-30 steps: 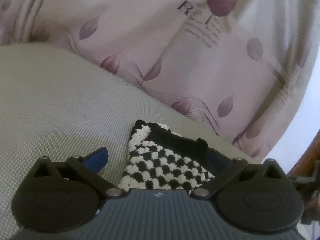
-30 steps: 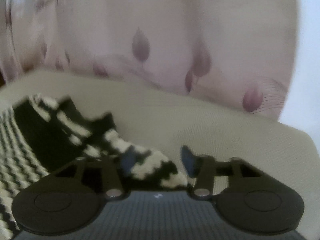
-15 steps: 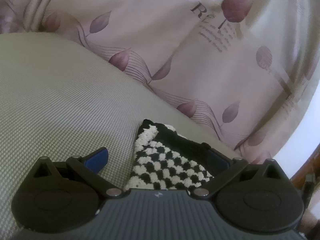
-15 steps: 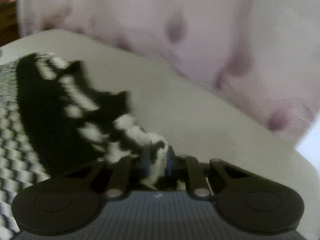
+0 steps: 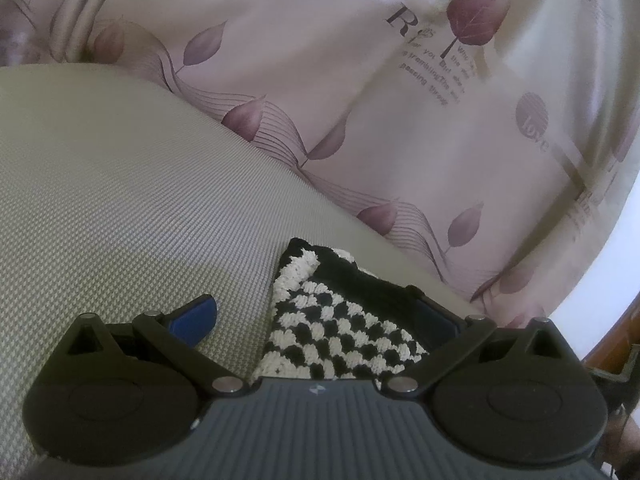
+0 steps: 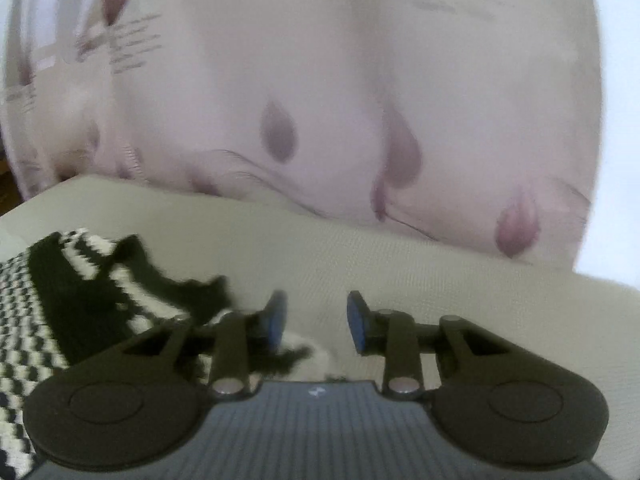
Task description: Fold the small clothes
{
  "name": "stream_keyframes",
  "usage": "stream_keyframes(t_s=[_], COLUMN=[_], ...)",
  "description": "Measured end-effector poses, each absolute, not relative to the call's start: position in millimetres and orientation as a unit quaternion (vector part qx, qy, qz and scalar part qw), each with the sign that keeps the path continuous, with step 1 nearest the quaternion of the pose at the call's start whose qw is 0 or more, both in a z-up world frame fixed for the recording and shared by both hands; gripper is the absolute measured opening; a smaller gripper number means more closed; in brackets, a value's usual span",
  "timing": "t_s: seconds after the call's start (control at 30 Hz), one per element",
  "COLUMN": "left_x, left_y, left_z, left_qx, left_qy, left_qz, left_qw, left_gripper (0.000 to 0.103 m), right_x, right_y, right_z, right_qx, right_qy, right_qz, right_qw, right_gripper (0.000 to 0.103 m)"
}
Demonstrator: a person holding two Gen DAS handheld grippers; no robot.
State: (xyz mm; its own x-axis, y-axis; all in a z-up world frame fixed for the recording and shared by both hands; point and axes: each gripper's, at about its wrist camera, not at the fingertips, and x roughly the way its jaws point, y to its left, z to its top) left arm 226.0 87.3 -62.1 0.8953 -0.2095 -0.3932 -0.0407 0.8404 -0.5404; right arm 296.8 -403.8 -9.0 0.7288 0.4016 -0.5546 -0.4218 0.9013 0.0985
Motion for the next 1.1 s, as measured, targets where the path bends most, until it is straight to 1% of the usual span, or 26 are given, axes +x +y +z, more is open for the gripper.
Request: stream_keyframes(t_s=[0.03,0.1,0.13,0.17,0.2,0.23,0.37,0.43,0.53,0.6,0.63,0.67,0.7,0.73,0.87,0.97,1.03,1.07,1.1], left_x=[226,226,227,227,227,227,228,228,228,228,228,228,228,228,228,228,229,229,229], left_y=[87,88,88,89,89,90,89,89,89,89,90,90,90,90,89,89,89,89,89], left_z=[-62,-62,-63,-63,-63,-63,-63,-63,-63,-63,-63,-64,-64,-64,-64,-64,-64,-64,-64], left_qx=[-0.279,-0.28,-0.281,-0.282,-0.282,-0.283,-0.283,-0.282,-0.282,-0.284,-0.284,-0.284,-0.285,-0.284,-0.279,-0.28,-0.28,-0.281,-0.281], left_qy=[0.224,0.225,0.226,0.227,0.227,0.227,0.228,0.227,0.228,0.227,0.227,0.228,0.227,0.227,0.228,0.228,0.228,0.229,0.229], left_qz=[-0.045,-0.044,-0.044,-0.044,-0.044,-0.044,-0.044,-0.045,-0.044,-0.043,-0.042,-0.042,-0.042,-0.042,-0.042,-0.041,-0.04,-0.04,-0.04], left_qw=[0.933,0.932,0.932,0.931,0.931,0.931,0.931,0.931,0.931,0.931,0.931,0.93,0.93,0.931,0.932,0.932,0.932,0.931,0.931], left_gripper=[0.103,0.103,0.103,0.103,0.103,0.103,0.103,0.103,0.103,0.103,0.103,0.103,0.103,0.103,0.103,0.103,0.103,0.103,0.103], right_x=[296,295,298,303,306,312,308,303,296,302,304,313,320,320,314,326,346,352,361], right_y=[-398,-378,-373,-379,-395,-410,-436,-442,-423,-408,-409,-413,-411,-403,-348,-303,-283,-282,-285], right_z=[-8,-14,-23,-34,-34,-34,-28,-17,-6,-22,-33,-39,-39,-36,-14,-26,-56,-60,-60], right_qx=[-0.024,-0.061,-0.085,-0.088,-0.032,0.029,0.1,0.117,0.061,0.002,0.008,0.047,0.064,0.05,-0.065,-0.143,-0.14,-0.134,-0.107], right_qy=[0.307,0.338,0.355,0.372,0.375,0.382,0.362,0.345,0.339,0.382,0.379,0.388,0.393,0.382,0.355,0.364,0.388,0.38,0.395], right_qz=[0.24,0.261,0.257,0.237,0.23,0.218,0.194,0.194,0.224,0.213,0.211,0.207,0.201,0.197,0.231,0.246,0.256,0.254,0.25], right_qw=[0.921,0.902,0.895,0.893,0.898,0.898,0.906,0.911,0.912,0.899,0.901,0.897,0.895,0.902,0.904,0.887,0.874,0.879,0.878], right_gripper=[0.021,0.018,0.014,0.013,0.011,0.006,0.007,0.007,0.007,0.006,0.006,0.006,0.007,0.007,0.007,0.007,0.006,0.006,0.006])
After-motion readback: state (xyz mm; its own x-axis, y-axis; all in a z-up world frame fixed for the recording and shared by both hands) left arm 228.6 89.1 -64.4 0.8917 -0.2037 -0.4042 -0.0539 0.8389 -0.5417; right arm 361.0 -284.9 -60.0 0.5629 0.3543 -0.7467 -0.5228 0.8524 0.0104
